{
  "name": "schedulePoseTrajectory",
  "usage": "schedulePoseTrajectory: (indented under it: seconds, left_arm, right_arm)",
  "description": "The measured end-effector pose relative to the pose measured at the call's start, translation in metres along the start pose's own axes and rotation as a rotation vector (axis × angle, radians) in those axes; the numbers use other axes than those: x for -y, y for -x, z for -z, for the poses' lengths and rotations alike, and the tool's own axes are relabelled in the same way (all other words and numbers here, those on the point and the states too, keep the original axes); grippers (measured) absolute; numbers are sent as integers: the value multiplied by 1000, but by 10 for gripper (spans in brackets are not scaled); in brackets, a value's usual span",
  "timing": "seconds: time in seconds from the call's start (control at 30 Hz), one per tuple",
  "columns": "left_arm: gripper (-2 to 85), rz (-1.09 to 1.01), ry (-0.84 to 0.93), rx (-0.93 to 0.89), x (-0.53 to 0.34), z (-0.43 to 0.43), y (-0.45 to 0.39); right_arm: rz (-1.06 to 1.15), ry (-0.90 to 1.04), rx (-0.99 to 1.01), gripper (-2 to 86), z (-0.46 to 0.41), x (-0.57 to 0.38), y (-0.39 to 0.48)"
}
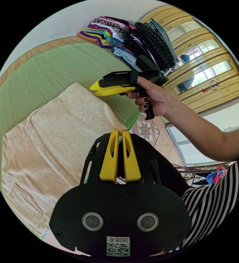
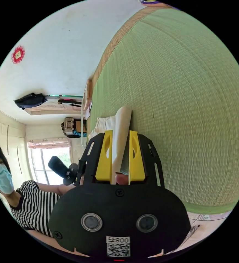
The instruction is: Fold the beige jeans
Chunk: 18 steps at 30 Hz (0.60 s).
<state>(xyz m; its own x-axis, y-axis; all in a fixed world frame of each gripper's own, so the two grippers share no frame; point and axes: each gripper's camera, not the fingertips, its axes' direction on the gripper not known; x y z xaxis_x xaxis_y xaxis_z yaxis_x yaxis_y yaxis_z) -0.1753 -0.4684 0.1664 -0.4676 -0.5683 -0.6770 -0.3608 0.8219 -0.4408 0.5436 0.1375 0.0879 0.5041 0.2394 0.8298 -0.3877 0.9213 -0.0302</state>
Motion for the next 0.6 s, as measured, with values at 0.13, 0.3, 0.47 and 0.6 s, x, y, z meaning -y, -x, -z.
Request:
schedulePoseTrajectory:
  seconds: [0.13, 0.3, 0.47, 0.6]
  left_arm:
    - [22, 0, -26, -1, -18, 12, 1]
    - [22, -11, -76, -83, -33, 27, 6]
    - [21, -72, -138, -166, -45, 44, 5]
    - [21, -92, -172, -215, -69, 64, 15]
  right_arm:
    - [-9, 85, -73, 67, -20, 18, 13]
    - [8, 66, -110, 35, -10, 13, 32]
    - [-1, -56, -185, 26, 23, -5, 59]
    - [-8, -153, -254, 23, 32, -23, 92]
